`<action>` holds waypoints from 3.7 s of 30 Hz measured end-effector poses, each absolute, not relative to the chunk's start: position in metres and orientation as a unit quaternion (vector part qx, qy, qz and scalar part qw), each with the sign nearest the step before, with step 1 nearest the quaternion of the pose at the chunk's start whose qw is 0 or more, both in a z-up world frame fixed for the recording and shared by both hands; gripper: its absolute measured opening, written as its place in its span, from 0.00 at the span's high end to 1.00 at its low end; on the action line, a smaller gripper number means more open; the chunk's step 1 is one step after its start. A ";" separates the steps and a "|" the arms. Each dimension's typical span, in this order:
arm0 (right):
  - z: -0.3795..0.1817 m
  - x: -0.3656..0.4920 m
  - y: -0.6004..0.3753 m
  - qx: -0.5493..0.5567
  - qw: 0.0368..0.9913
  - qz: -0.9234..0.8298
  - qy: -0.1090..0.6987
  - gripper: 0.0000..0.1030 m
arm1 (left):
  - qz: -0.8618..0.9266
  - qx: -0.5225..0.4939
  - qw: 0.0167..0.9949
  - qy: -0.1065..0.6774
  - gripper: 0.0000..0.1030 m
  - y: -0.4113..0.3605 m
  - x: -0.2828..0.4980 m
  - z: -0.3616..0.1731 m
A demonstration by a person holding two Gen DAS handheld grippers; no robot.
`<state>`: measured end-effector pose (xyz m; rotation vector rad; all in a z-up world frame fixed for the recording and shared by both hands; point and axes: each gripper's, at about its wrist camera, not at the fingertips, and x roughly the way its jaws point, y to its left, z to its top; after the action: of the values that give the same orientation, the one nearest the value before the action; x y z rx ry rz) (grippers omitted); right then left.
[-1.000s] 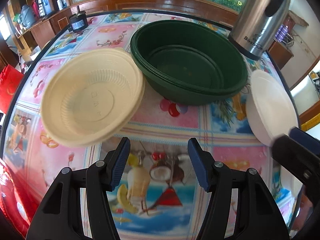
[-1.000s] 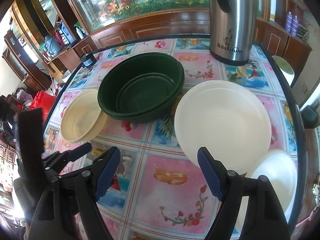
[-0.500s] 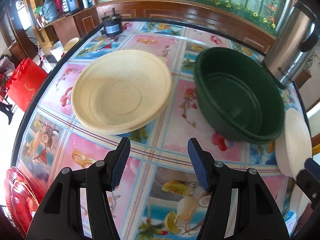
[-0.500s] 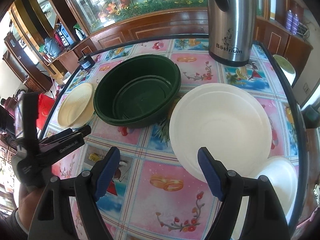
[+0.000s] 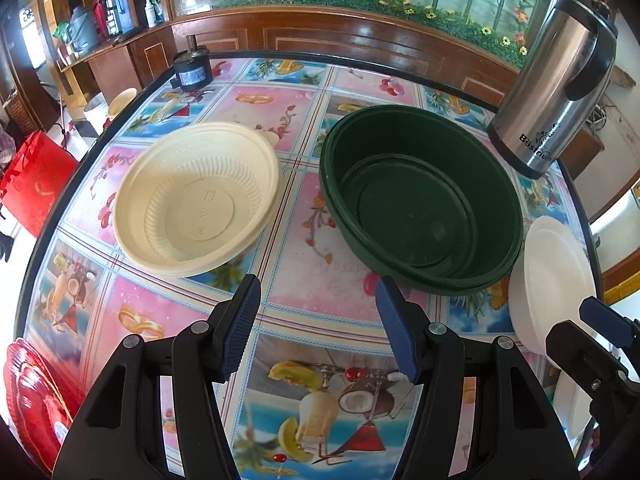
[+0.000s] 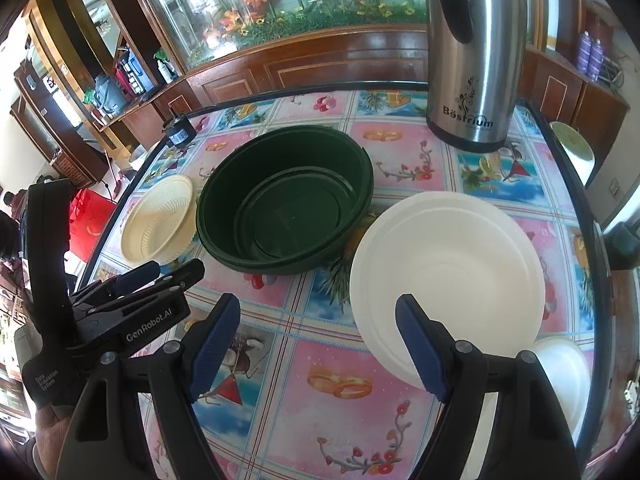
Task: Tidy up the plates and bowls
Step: 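Move both grippers to the rim of the dark green basin, then close both grippers on opposite points of the green basin rim, then carry the green basin with both grippers onto the stacked red plates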
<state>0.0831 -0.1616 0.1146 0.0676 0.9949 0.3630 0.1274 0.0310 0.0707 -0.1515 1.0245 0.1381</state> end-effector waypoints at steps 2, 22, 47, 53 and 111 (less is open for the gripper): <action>0.116 0.084 -0.161 0.031 0.864 0.174 0.472 0.22 | 0.065 -0.073 0.867 0.488 0.41 0.030 0.130 0.072; 0.121 0.098 -0.174 0.038 0.869 0.162 0.466 0.22 | 0.060 -0.083 0.873 0.476 0.41 0.020 0.149 0.085; 0.122 0.151 -0.162 0.011 0.873 0.161 0.460 0.21 | 0.079 -0.117 0.855 0.499 0.41 0.012 0.172 0.068; 0.114 0.182 -0.165 0.011 0.867 0.159 0.472 0.21 | 0.088 -0.123 0.849 0.507 0.41 0.014 0.177 0.062; 0.127 0.003 -0.040 -0.013 0.812 0.292 0.505 0.82 | 0.119 -0.108 0.854 0.495 0.71 0.179 -0.046 0.116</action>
<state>0.0034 -0.0396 0.1269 -0.0273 1.0782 0.6224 -0.0455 0.1792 0.1164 -0.2277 1.0404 0.2502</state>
